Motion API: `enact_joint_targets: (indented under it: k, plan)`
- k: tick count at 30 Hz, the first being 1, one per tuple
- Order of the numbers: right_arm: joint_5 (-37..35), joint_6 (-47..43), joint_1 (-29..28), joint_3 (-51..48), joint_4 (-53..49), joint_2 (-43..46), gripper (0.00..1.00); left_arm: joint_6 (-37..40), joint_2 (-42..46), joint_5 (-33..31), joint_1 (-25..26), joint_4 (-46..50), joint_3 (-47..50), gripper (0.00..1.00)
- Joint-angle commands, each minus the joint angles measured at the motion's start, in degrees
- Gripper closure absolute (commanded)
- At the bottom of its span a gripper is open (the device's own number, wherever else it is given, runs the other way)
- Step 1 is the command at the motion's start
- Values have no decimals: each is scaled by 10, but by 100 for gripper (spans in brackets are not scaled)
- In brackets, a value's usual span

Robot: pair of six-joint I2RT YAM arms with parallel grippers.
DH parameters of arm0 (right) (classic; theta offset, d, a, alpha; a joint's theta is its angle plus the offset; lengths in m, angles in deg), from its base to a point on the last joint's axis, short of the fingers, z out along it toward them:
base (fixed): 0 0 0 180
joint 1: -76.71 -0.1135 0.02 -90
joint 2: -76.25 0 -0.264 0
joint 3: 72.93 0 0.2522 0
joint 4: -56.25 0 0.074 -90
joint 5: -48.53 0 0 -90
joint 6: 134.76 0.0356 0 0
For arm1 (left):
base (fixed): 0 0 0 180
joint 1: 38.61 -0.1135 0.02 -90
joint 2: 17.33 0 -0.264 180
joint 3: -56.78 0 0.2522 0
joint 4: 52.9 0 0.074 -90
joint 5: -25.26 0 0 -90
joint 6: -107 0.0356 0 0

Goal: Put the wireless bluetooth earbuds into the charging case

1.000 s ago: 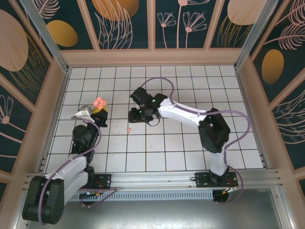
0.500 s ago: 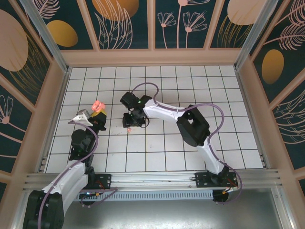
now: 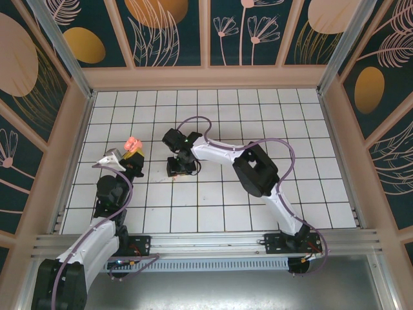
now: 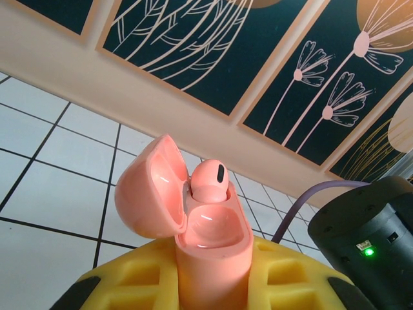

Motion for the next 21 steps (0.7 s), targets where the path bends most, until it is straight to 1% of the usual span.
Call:
enact_joint_targets:
  k: [1,8,15,21]
  plan:
    - [11,-4,-6,18,6,-14,63,-8,7,-7,-3,-12,4,82]
    - [15,0,-8,10,12,-14,68,-7,9,-5,-3,-14,8,82]
    - [15,4,-8,5,20,-21,69,-5,16,-4,-3,-9,9,82]
    - [9,4,-7,-7,25,-18,75,1,16,2,-3,-5,7,82]
